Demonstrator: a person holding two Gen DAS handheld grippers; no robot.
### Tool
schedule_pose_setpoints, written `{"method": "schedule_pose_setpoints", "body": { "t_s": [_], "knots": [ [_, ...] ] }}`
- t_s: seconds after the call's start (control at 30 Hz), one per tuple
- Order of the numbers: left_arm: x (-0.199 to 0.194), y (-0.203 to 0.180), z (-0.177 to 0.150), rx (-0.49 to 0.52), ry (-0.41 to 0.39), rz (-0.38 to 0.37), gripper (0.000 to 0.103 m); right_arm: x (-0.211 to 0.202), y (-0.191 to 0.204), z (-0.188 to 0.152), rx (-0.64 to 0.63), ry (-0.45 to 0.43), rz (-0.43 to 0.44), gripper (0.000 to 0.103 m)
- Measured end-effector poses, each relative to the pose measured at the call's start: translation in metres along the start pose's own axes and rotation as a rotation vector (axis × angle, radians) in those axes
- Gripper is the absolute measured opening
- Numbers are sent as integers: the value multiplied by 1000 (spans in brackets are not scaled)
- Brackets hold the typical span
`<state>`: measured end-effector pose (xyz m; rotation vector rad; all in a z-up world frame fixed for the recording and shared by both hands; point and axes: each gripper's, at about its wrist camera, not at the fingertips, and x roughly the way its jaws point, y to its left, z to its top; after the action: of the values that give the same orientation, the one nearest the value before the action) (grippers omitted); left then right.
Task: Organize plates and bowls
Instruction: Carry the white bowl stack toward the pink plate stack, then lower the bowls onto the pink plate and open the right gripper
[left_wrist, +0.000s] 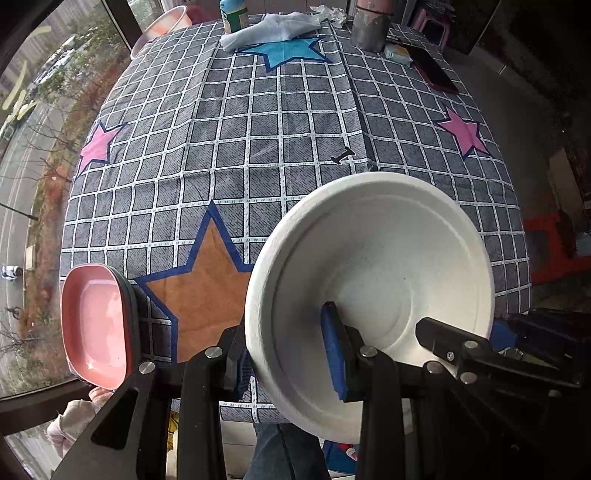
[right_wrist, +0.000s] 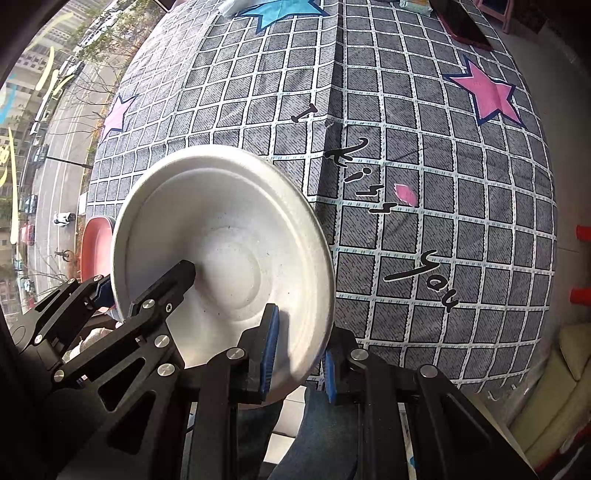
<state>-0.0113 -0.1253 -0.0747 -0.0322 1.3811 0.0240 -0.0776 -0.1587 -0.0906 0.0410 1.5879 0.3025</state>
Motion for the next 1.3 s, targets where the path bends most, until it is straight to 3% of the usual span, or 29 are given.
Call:
{"method": "schedule_pose_setpoints", "body": {
  "t_s": [0.37, 0.7, 1.03, 1.3],
  "knots": [
    [-13, -7, -5, -79, -40, 35, 37, -18, 9, -8, -86, -23, 11, 23],
    [-26, 9, -13, -132, -70, 72, 37, -22, 34, -2, -161, -37, 27, 23],
    [-27, 57, -21, -191, -80, 84, 37, -11, 83, 7, -217, -37, 28, 23],
    [-28, 125, -31, -232, -68, 104, 37, 6, 152, 14, -265, -20, 36, 23]
  ]
}}
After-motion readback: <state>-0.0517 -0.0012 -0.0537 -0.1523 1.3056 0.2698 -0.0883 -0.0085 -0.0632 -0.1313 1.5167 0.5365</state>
